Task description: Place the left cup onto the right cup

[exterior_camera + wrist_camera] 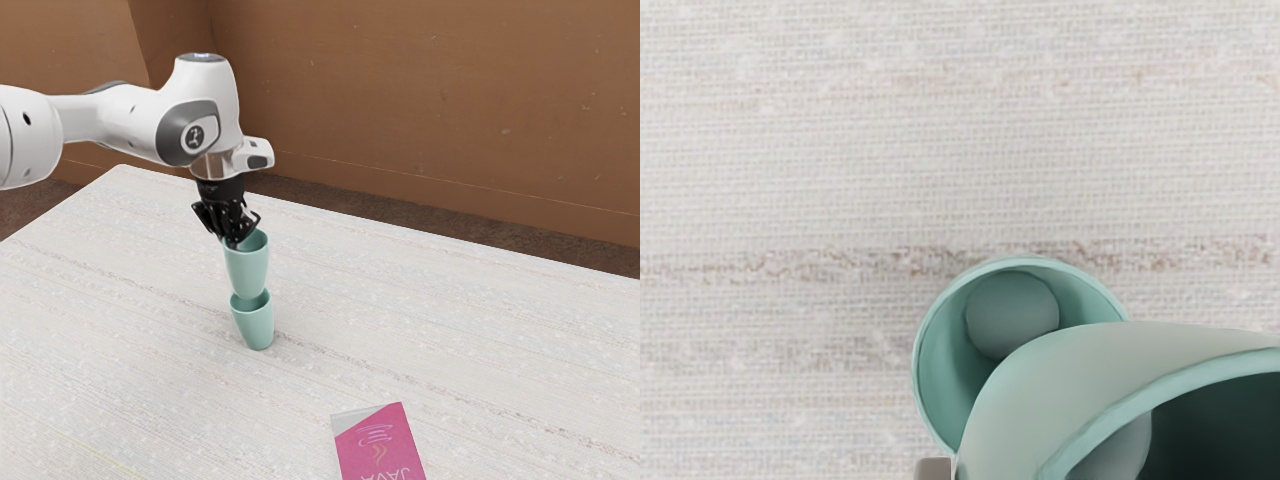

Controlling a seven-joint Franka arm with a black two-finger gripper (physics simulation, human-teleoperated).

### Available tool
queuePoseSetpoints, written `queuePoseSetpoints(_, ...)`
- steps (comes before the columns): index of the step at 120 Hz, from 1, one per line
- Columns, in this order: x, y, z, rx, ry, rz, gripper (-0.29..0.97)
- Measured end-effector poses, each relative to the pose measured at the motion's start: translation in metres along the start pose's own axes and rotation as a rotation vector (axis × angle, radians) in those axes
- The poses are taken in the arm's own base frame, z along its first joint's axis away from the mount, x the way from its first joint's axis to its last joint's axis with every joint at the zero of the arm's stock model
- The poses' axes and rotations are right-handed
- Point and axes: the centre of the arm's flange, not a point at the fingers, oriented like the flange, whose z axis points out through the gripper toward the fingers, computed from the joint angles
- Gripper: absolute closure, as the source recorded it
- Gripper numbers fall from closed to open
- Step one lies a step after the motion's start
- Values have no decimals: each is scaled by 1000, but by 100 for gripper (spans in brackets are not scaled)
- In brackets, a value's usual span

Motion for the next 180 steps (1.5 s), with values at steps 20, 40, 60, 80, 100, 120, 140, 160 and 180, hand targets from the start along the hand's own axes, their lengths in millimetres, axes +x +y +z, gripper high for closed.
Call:
queuePoseSetpoints(20,4,0,11,-4,-3,-13,78)
queuePoseSetpoints(40,10,1,30,-9,-22,-23,78)
queuePoseSetpoints(60,12,1,36,-10,-24,-31,78)
queuePoseSetpoints(80,12,-1,36,-10,-22,-38,71)
queuePoseSetpoints(100,11,-3,44,-17,-35,-46,35)
queuePoseSetpoints(120,11,-4,44,-19,-35,-48,16)
queuePoseSetpoints(140,8,-2,20,-10,0,-42,7)
queuePoseSetpoints(160,-13,-7,-40,10,54,-49,3)
queuePoseSetpoints(180,-42,-8,-87,26,56,-54,2)
